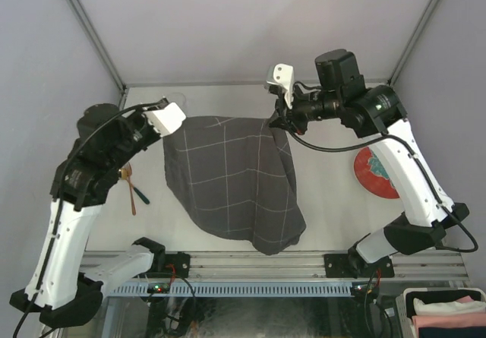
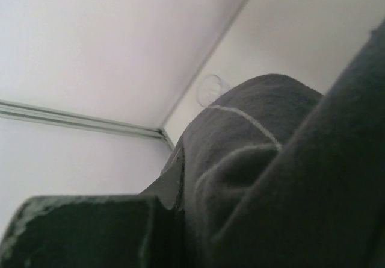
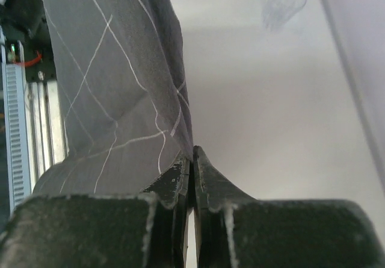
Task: Set the dinner table for one person
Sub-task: Flatten out the napkin at the center of the board.
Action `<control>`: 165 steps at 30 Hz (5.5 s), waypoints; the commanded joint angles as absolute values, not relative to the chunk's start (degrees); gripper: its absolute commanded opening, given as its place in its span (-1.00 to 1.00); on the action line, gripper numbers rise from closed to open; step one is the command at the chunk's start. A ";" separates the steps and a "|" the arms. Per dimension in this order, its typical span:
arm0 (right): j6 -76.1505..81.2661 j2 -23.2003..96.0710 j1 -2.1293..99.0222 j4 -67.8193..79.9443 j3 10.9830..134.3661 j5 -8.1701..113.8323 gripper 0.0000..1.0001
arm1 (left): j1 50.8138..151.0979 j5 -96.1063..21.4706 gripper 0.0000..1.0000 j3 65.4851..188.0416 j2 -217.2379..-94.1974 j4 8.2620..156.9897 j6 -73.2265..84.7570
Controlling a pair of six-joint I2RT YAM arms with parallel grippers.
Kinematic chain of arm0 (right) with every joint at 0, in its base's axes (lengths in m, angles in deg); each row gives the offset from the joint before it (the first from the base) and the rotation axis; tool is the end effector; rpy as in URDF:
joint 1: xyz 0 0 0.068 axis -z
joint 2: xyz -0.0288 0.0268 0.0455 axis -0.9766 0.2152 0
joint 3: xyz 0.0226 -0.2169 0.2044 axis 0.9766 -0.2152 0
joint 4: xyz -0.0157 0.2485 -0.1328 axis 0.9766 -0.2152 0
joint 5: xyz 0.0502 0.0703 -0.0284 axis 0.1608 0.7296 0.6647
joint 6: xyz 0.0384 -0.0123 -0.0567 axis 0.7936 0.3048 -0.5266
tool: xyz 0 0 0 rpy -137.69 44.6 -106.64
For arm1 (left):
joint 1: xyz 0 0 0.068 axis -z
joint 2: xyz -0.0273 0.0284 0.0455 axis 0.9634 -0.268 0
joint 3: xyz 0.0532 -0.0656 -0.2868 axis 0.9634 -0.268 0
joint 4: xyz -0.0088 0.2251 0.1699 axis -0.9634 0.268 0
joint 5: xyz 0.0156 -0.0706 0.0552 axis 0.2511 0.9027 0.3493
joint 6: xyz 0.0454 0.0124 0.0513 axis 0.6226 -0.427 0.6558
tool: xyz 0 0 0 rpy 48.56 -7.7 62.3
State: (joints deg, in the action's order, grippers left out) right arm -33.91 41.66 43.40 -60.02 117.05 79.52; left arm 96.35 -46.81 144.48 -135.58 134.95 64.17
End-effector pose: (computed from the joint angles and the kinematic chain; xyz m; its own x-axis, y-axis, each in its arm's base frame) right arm 0.2231 0.1901 0.5361 0.0319 -0.4722 -0.8809 -0.9660 0.2116 -0.1484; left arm 0.1542 -0.0607 0.5185 0.0872 0.7508 -0.6548 0.4239 0.5668 0.7064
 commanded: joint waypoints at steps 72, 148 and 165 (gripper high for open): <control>-40.33 39.29 48.16 -53.20 86.00 76.42 0.88 | 86.55 -33.54 0.87 155.44 -172.00 126.34 67.07; -31.96 77.87 41.20 -37.13 125.58 91.31 0.46 | 88.33 -27.48 1.00 159.34 -174.92 142.41 56.81; -31.74 82.60 43.65 -32.40 128.59 88.73 -1.00 | 92.72 -31.94 1.00 150.61 -162.55 147.12 61.07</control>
